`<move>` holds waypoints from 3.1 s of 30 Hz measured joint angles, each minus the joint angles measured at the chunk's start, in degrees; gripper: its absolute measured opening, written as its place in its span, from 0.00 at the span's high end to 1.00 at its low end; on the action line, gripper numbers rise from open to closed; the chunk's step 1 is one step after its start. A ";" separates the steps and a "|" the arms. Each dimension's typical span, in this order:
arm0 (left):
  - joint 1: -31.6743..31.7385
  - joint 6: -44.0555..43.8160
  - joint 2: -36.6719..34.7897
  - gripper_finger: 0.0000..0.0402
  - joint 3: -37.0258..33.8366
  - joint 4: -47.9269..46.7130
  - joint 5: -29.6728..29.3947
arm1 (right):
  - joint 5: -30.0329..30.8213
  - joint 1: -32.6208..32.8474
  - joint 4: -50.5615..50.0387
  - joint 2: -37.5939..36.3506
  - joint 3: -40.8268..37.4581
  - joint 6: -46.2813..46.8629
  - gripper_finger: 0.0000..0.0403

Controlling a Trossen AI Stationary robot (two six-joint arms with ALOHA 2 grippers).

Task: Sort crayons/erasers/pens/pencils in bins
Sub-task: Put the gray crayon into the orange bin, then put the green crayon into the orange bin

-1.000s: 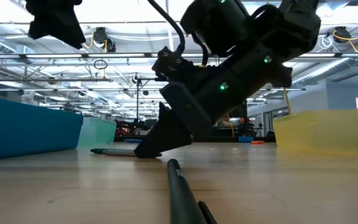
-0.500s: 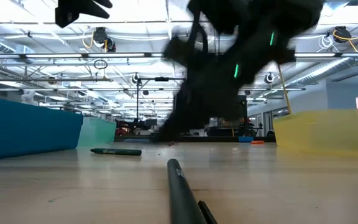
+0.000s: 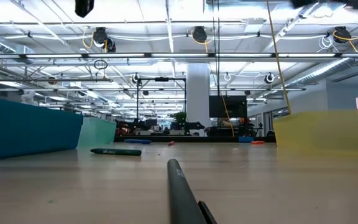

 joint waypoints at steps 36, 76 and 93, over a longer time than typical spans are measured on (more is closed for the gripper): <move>-11.27 4.46 -0.82 0.60 2.68 -9.58 14.44 | 13.48 3.66 -6.02 12.94 8.91 12.15 0.44; -12.54 20.14 -10.33 0.60 2.68 -25.62 11.60 | 13.15 -18.26 69.32 56.61 5.81 19.55 0.75; -12.53 18.78 -10.33 0.60 2.68 -25.51 11.60 | 11.65 -16.42 47.96 35.66 2.11 -3.50 0.96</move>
